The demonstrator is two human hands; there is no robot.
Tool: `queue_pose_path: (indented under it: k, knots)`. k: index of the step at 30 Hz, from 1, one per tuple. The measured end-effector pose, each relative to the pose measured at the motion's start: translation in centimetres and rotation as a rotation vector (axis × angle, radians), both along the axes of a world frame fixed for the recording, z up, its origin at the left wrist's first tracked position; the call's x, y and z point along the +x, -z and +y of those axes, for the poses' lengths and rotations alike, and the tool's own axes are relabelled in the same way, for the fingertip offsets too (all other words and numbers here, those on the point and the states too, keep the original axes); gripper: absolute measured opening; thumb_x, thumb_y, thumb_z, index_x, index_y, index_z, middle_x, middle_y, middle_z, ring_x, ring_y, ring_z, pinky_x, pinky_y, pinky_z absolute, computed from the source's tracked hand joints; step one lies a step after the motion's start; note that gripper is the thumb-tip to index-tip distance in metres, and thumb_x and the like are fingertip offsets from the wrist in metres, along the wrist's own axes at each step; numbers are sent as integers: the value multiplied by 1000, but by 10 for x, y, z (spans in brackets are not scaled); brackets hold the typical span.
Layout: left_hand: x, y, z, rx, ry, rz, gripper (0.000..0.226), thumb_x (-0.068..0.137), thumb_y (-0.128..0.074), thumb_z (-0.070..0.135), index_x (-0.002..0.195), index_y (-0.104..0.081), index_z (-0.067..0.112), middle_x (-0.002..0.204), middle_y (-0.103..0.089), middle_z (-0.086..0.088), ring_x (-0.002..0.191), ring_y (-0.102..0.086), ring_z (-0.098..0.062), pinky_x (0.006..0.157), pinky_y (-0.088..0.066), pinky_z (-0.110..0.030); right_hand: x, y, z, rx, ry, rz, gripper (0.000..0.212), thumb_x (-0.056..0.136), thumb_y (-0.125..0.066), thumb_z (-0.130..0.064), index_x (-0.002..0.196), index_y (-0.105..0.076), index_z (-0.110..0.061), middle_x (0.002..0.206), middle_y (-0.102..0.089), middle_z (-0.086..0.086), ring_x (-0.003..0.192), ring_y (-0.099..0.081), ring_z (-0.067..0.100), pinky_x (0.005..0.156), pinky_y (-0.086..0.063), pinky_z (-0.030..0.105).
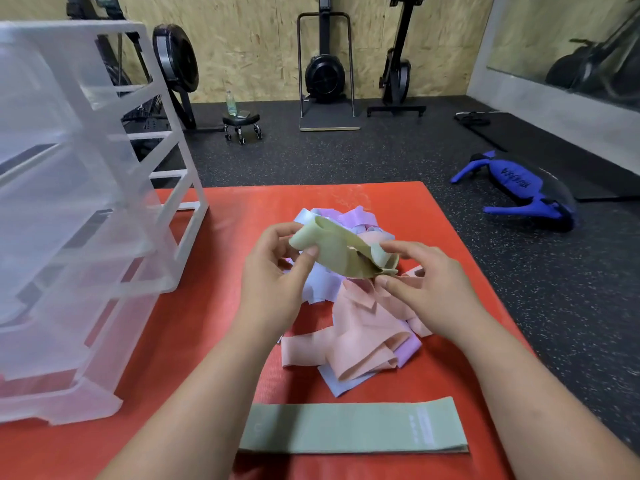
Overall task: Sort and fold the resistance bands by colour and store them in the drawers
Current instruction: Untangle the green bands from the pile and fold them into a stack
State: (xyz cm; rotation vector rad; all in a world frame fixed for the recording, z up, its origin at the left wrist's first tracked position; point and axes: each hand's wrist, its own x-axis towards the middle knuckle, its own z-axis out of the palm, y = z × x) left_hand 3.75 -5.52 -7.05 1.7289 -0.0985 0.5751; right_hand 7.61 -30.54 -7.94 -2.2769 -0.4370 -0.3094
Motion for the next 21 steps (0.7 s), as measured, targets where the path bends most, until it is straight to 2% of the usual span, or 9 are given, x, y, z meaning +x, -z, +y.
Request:
queue_pose_path:
  k: [1,2,4,6,8,11,15,18,21]
  knots:
    - [1,2,3,-39,9,25,22,98,-73,10,114,-68,25,96,-77,-3,86,-64,-32,77,-50,-43,1,1,5,-15,2,5,51,82,-85,-29,130,-69,-36,112,-62,-32,111,-56,9,88,-36,4]
    - [1,5,5,-66,16,52,25,98,-72,10,117,-67,26,96,-77,-8,85,-64,-32,77,-50,-44,3,5,10,-41,5,4,49,83,-84,-28,130,-70,-34,113,-65,-30,111,-56,9,86,-34,5]
    - [1,9,9,-78,29,87,27,99,-71,10,118,-67,29,95,-75,-14,83,-62,-28,77,-50,-44,6,13,18,-109,18,-7,45,84,-82,-28,128,-71,-33,116,-71,-20,110,-56,13,87,-36,14]
    - [0,9,11,-47,36,96,25,99,-69,8,111,-68,30,92,-75,-11,81,-60,-26,74,-48,-39,10,22,22,-196,62,-35,39,84,-80,-32,122,-73,-36,115,-72,-14,107,-56,18,89,-43,28]
    - [-1,8,15,11,28,97,24,98,-67,3,100,-67,27,86,-73,4,78,-58,-17,70,-44,-31,14,26,22,-266,146,-39,32,87,-75,-38,119,-73,-39,114,-69,-9,106,-54,24,91,-49,40]
    - [-1,16,24,316,-29,135,30,88,-64,1,91,-64,31,88,-69,17,85,-60,-13,73,-46,-26,17,26,21,-287,215,23,31,94,-65,-45,125,-69,-43,122,-65,-7,111,-49,28,96,-47,47]
    - [-4,34,35,960,-51,182,19,85,-70,21,99,-70,34,94,-68,14,97,-59,-25,76,-45,-39,16,29,24,-374,166,119,36,100,-52,-52,134,-62,-45,136,-61,-13,120,-46,27,101,-43,46]
    - [-7,36,33,1131,-2,268,30,82,-72,29,111,-73,40,107,-67,15,105,-55,-22,78,-30,-34,16,28,27,-392,181,127,41,101,-52,-52,139,-58,-40,137,-62,-11,122,-47,28,101,-41,45]
    - [-7,36,36,1127,52,316,38,79,-74,53,116,-71,46,116,-63,19,113,-50,-18,86,-28,-31,16,28,28,-380,198,122,44,100,-53,-55,140,-57,-39,135,-62,-9,122,-47,28,100,-40,44]
